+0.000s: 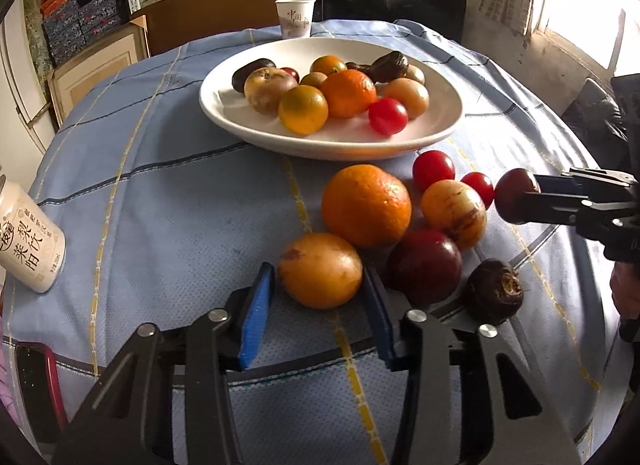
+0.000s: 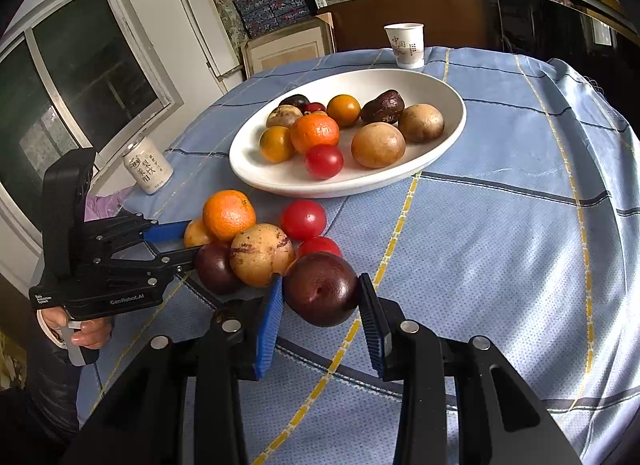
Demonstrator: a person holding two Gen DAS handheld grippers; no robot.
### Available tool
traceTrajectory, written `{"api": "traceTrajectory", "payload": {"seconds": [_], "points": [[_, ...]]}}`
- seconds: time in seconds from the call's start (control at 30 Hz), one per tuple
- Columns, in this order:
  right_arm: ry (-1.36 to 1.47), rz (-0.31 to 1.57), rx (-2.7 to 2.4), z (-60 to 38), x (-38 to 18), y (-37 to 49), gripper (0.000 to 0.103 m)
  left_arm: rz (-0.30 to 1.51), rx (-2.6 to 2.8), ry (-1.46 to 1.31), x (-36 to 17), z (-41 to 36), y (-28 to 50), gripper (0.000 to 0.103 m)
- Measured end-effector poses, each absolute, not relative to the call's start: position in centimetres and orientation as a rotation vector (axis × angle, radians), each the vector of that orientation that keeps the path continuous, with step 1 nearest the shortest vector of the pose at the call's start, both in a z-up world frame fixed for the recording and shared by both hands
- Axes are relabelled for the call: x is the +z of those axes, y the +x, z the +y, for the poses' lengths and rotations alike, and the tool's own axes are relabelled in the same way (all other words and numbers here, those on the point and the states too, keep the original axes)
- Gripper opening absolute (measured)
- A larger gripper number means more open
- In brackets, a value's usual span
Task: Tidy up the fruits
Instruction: 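Carry the plum onto the plate with the right tool while the left tool places the yellow-orange fruit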
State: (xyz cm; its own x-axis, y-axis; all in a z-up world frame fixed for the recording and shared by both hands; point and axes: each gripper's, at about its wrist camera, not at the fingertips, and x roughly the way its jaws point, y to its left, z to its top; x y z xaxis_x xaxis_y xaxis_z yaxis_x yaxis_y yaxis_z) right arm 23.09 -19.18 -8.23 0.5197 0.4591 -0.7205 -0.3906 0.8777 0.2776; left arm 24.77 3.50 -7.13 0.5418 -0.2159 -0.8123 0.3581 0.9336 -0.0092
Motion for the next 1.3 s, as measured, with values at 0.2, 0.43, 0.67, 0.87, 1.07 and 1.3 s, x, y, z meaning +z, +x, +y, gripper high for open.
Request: {"api": "traceTrajectory", "payload": {"seconds": [0.2, 0.43, 0.67, 0.87, 1.07, 1.3], "points": [[0.081, 0.886, 0.507, -19.2, -8.2, 23.0, 0.038, 0.934, -0.334, 0.189, -7.3, 3.1, 24.7, 0.041], [0.080, 0.880, 0.507, -19.3, -8.2, 23.0, 0.038, 0.936, -0.318, 0.195, -7.1, 3.2, 24.6, 0.040], [0.118, 0.873, 0.518, -19.8, -8.3, 23.3, 0.038, 0.893, -0.298, 0.162, -5.6, 4.3, 24.0, 0.040], [0.134, 0.823, 0.531, -20.1, -7.6, 23.0, 0.038, 0.849, -0.321, 0.137, -4.4, 4.5, 23.1, 0.040], [0.117, 0.694, 0.484, -20.3, -5.9, 23.4, 0.038, 0.786, -0.364, 0.081, -2.5, 3.7, 23.2, 0.040], [0.177, 0.658, 0.450, -19.3, -4.5, 28.8, 0.038, 0.723, -0.391, 0.053, 1.2, 1.5, 29.0, 0.040]]}}
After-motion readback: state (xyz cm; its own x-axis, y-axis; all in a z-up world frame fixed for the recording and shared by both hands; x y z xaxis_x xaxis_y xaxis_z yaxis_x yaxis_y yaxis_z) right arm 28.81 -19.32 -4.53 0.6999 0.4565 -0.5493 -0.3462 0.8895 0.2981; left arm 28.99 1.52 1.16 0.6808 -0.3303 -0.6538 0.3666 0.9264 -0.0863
